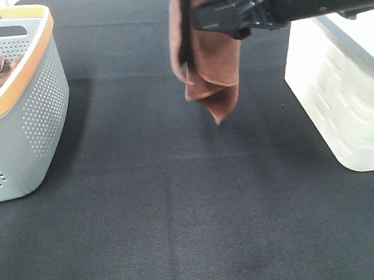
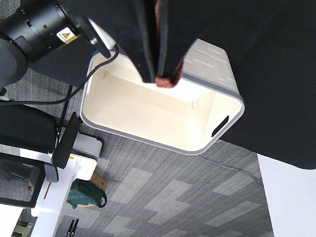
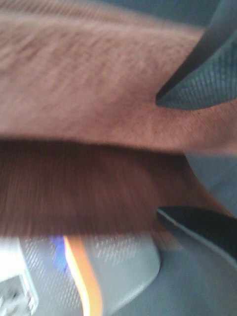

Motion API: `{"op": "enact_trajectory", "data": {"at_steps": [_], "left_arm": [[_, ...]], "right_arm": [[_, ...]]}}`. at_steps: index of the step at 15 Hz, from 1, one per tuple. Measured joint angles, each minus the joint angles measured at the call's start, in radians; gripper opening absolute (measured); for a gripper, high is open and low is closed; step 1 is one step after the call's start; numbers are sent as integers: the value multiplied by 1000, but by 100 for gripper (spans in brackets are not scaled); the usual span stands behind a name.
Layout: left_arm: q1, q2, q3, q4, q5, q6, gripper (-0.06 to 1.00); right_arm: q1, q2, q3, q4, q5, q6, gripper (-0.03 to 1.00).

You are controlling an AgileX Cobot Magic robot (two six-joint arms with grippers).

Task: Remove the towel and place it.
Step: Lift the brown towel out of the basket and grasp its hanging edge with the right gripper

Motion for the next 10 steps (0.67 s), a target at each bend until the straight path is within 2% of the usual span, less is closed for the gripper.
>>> {"op": "enact_trajectory", "data": {"at_steps": [4, 6, 10], "left_arm": [[0, 0, 0, 0, 0, 0, 0], [0, 0, 0, -5, 0, 0, 0], [0, 0, 0, -89, 0, 0, 0]], "right_arm": [[0, 0, 0, -61, -79, 39, 56], [0, 0, 0, -65, -84, 44, 57], [0, 0, 0, -66, -86, 90, 68]]}}
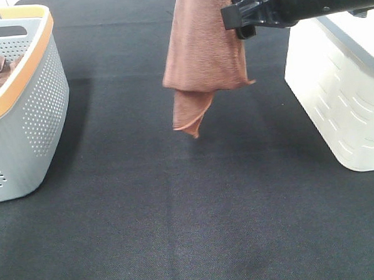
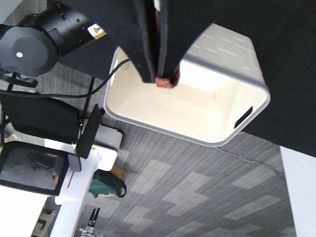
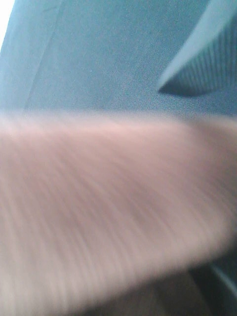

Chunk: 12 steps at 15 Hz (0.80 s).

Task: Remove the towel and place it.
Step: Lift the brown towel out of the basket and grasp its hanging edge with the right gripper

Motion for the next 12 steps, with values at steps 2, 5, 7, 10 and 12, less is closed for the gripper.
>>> {"op": "enact_trajectory", "data": {"at_steps": [2, 5, 7, 10, 12], "left_arm": [[0, 0, 0, -3, 0, 0, 0], [0, 0, 0, 48, -1, 0, 0], [0, 0, 0, 154, -4, -35, 0], [0, 0, 0, 358, -23, -150, 0], [0, 0, 0, 450, -23, -196, 0]], "right_arm": [[0, 0, 0, 0, 0, 0, 67], [0, 0, 0, 0, 0, 32, 30], [0, 0, 0, -15, 1, 79, 14], [0, 0, 0, -90, 3, 162, 10], [0, 0, 0, -128, 13, 213, 10]]}}
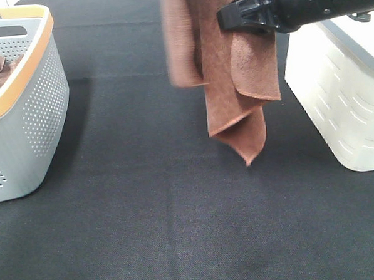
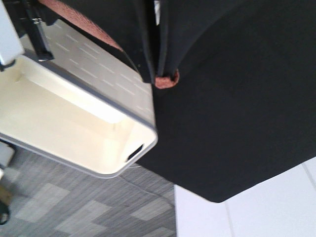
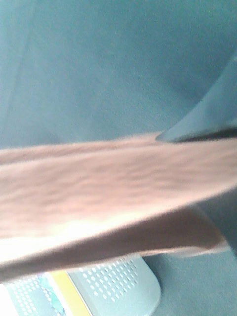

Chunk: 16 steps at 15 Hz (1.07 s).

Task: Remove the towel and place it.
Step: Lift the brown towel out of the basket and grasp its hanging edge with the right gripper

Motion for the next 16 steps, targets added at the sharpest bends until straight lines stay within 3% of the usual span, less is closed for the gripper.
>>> {"op": "enact_trajectory", "data": {"at_steps": [2, 7, 13, 16], "left_arm": [[0, 0, 0, 48, 0, -16, 0], [0, 0, 2, 70, 0, -20, 0], [0, 0, 2, 75, -32, -20, 0], [0, 0, 2, 80, -55, -20, 0]], "right_arm": [[0, 0, 0, -22, 1, 27, 10], [0, 0, 0, -50, 2, 47, 11], [0, 0, 0, -226, 4, 191, 15], [0, 0, 0, -258, 4, 230, 20]]}}
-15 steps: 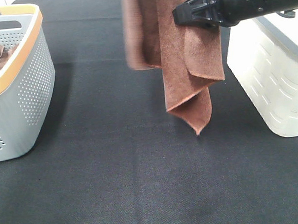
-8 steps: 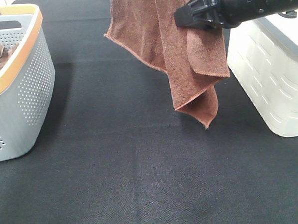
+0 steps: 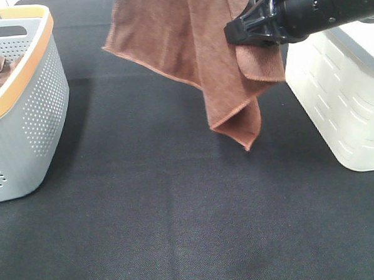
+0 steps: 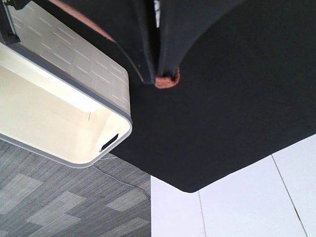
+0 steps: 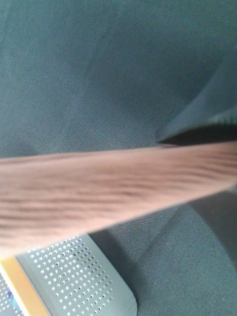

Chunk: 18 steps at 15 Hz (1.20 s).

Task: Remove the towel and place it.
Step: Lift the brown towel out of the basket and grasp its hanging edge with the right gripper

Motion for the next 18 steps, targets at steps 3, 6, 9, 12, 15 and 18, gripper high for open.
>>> {"op": "enact_trajectory", "data": {"at_steps": [3, 6, 9, 12, 15, 18], "left_arm": [[0, 0, 0, 62, -5, -38, 0], [0, 0, 0, 60, -5, -74, 0], [0, 0, 0, 22, -5, -75, 0], [0, 0, 0, 13, -5, -75, 0], [0, 0, 0, 13, -5, -75, 0], [0, 0, 0, 6, -5, -77, 0]], "right_arm": [[0, 0, 0, -2, 0, 0, 29], [0, 0, 0, -42, -16, 0, 29], [0, 0, 0, -51, -19, 0, 15], [0, 0, 0, -38, -2, 0, 19], [0, 0, 0, 34, 98, -36, 52], [0, 0, 0, 173, 181, -181, 54]]}}
